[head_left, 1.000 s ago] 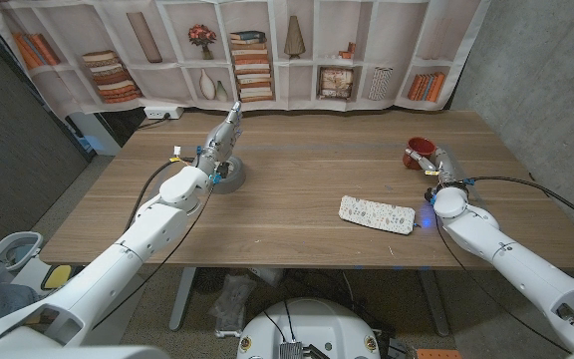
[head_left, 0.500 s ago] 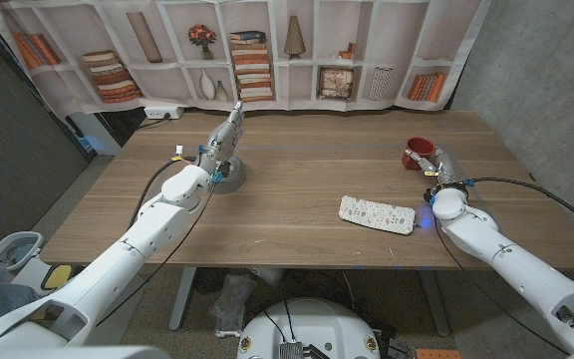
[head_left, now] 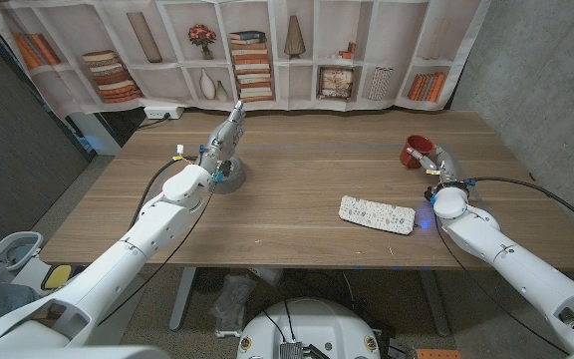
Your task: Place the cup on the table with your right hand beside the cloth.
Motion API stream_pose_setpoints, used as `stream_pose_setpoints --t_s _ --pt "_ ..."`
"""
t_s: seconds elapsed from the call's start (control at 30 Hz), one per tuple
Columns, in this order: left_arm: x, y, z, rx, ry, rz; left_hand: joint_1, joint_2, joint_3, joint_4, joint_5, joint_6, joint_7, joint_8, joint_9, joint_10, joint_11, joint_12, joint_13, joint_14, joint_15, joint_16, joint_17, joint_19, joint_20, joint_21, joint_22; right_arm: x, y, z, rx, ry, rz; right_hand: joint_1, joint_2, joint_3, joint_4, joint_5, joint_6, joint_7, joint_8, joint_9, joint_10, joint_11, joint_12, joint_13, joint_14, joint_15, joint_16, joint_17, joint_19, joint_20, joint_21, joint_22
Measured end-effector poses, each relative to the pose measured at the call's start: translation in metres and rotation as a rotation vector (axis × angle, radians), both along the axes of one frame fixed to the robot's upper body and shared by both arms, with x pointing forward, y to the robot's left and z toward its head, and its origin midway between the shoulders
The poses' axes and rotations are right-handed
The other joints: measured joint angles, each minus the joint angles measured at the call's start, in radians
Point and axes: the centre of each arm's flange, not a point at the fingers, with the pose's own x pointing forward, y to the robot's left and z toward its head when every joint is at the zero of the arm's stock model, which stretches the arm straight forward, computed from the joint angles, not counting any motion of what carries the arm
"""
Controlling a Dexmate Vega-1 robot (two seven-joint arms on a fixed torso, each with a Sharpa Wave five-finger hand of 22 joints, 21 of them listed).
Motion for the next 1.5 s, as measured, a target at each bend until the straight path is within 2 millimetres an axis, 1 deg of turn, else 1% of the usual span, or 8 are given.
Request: stream_pose_setpoints --t_s 0.17,0.23,0.3,0.33,0.53,0.83,1.07,1.5 --pt "-0.003 0.001 0.000 -0.003 -0.003 0.002 0.000 0.000 -0.004 0.004 0.000 0.000 0.000 0.000 0.000 0.000 0.000 0.000 0.000 0.000 0.000 0.000 0.000 0.000 0.000 0.000 0.000 -0.001 0.000 0.002 0.008 -0.009 0.004 0.036 0.036 0.020 -0.021 -0.007 0.016 0.016 0.000 0.000 0.025 -0.015 0.008 0.000 0.011 -0.008 0.000 -0.005 0.005 0.002 -0.007 0.000" --pt "-0.003 0.001 0.000 -0.003 -0.004 0.003 0.000 0.000 -0.004 0.004 0.000 0.000 0.000 0.000 0.000 0.000 0.000 0.000 0.000 0.000 0.000 0.000 0.000 0.000 0.000 0.000 0.000 -0.001 0.000 0.003 0.012 -0.016 0.005 0.046 0.046 0.023 -0.023 -0.011 0.019 0.020 0.006 -0.001 0.035 -0.019 0.008 0.000 0.016 -0.013 0.000 -0.005 0.005 0.002 -0.007 -0.001" --pt "-0.004 0.001 -0.001 -0.005 -0.004 0.003 0.000 0.000 -0.004 0.004 0.000 0.000 0.000 0.000 0.000 0.000 0.000 0.000 0.000 0.001 0.001 0.000 0.000 0.000 0.000 0.000 0.000 -0.001 0.000 0.004 0.016 -0.020 0.005 0.053 0.049 0.027 -0.027 -0.012 0.023 0.024 0.009 -0.001 0.039 -0.023 0.008 0.000 0.016 -0.013 0.000 -0.005 0.005 0.002 -0.007 -0.001" --pt "-0.004 0.001 -0.001 -0.005 -0.004 0.003 0.000 0.000 -0.006 0.002 0.000 0.000 0.000 0.000 0.000 0.000 0.000 0.000 0.000 0.004 0.004 0.000 0.000 0.000 0.000 0.000 0.000 -0.001 0.000 0.004 0.018 -0.022 0.005 0.070 0.053 0.028 -0.029 -0.012 0.025 0.025 0.009 -0.001 0.040 -0.024 0.008 0.000 0.016 -0.013 0.000 -0.005 0.005 0.002 -0.007 -0.001" --pt "-0.006 0.002 -0.002 -0.009 -0.004 0.006 0.005 0.005 -0.007 0.001 0.000 0.000 0.000 0.000 0.000 0.000 0.000 0.000 0.000 0.005 0.005 0.000 0.000 0.000 0.000 0.000 0.000 -0.003 0.000 0.005 0.031 -0.032 0.002 0.082 0.060 0.035 -0.036 -0.019 0.029 0.029 0.009 -0.001 0.049 -0.033 0.008 0.000 0.028 -0.015 0.000 -0.005 0.005 0.002 -0.011 -0.001" --pt "-0.006 0.002 -0.003 -0.011 -0.007 0.004 0.005 0.005 -0.007 0.001 0.000 0.000 0.000 0.000 0.000 0.000 0.000 0.000 0.000 0.005 0.005 0.000 0.000 0.000 0.000 0.000 0.000 -0.008 0.001 0.007 0.046 -0.051 0.002 0.095 0.063 0.038 -0.034 -0.026 0.030 0.030 0.009 -0.001 0.056 -0.040 0.012 0.000 0.030 -0.017 0.000 -0.005 0.005 0.002 -0.011 -0.001" --pt "-0.004 0.002 -0.001 -0.010 -0.008 0.001 0.005 0.005 -0.010 -0.002 0.000 0.006 0.002 0.000 0.000 0.000 0.000 0.000 0.000 0.005 0.005 0.000 0.000 0.000 0.000 0.000 0.000 -0.013 0.000 0.011 0.050 -0.066 0.004 0.097 0.066 0.039 -0.033 -0.033 0.030 0.030 0.007 0.000 0.063 -0.037 0.015 0.000 0.032 -0.018 0.000 -0.002 0.012 0.009 -0.011 -0.001" --pt "-0.001 0.001 -0.001 -0.009 -0.007 -0.003 0.005 0.005 -0.013 0.002 0.000 0.009 -0.002 0.000 0.000 0.000 0.000 0.000 0.000 0.005 0.005 0.000 0.000 0.000 0.000 0.000 0.000 -0.019 0.000 0.014 0.042 -0.059 0.015 0.096 0.080 0.039 -0.033 -0.046 0.030 0.030 -0.001 0.000 0.063 -0.037 0.015 0.000 0.036 -0.014 0.000 -0.002 0.012 0.009 -0.010 -0.001"
